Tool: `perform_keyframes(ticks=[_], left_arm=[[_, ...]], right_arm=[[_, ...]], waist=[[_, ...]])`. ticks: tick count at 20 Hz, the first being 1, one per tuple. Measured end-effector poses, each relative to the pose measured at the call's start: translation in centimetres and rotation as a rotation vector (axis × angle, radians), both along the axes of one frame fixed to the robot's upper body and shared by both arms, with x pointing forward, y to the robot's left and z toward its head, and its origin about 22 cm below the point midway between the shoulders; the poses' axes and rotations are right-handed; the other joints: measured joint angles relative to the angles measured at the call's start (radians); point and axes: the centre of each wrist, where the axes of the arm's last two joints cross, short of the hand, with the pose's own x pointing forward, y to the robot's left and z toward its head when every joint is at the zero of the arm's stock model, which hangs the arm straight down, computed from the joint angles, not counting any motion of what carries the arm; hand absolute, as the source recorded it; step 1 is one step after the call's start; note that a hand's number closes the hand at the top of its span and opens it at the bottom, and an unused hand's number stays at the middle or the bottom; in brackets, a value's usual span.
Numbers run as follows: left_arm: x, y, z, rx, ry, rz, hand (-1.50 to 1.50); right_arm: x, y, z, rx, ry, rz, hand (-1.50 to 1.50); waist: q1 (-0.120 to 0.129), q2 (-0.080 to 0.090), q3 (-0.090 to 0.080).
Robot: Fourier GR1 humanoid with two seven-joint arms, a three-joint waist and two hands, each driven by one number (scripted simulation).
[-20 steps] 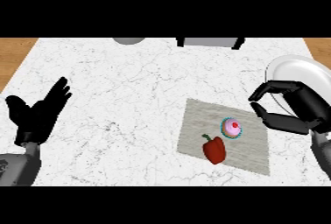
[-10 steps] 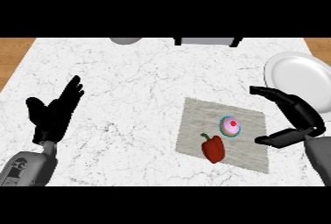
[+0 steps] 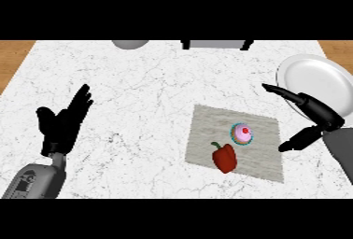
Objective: Pick the cupcake from the placemat and place it in the plate
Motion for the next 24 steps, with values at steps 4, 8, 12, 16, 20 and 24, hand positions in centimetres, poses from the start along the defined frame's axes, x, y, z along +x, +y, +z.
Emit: perform_keyframes(ticks=[4, 8, 12, 16, 20, 24], left_arm=[[-0.1, 1.2, 0.6, 0.0, -0.002, 0.012, 0.0], [0.1, 1.0, 0.6, -0.002, 0.001, 0.022, 0.0], [-0.4, 1.5, 0.6, 0.0, 0.002, 0.026, 0.0], [-0.3, 0.6, 0.7, 0.002, -0.006, 0.021, 0.0], [-0.5, 0.8, 0.5, 0.005, 0.0, 0.025, 0.0], [-0.3, 0.8, 0.8, 0.002, -0.002, 0.024, 0.0]], right_arm=[[1.1, 0.8, 0.8, -0.094, 0.01, 0.042, -1.5], [1.6, 2.0, 1.7, -0.204, 0.031, 0.101, -1.5], [1.5, 3.5, 1.9, -0.311, 0.015, 0.135, -1.5], [1.3, 4.4, 1.5, -0.4, 0.016, 0.149, -1.5], [1.7, 5.6, 2.0, -0.485, 0.022, 0.172, -1.5], [1.8, 7.5, 1.6, -0.543, 0.039, 0.193, -1.5]], waist=[[-0.005, -0.003, -0.001], [-0.012, -0.004, -0.001], [-0.015, -0.006, -0.001], [-0.017, -0.006, -0.001], [-0.017, -0.006, -0.001], [-0.017, -0.006, -0.001]])
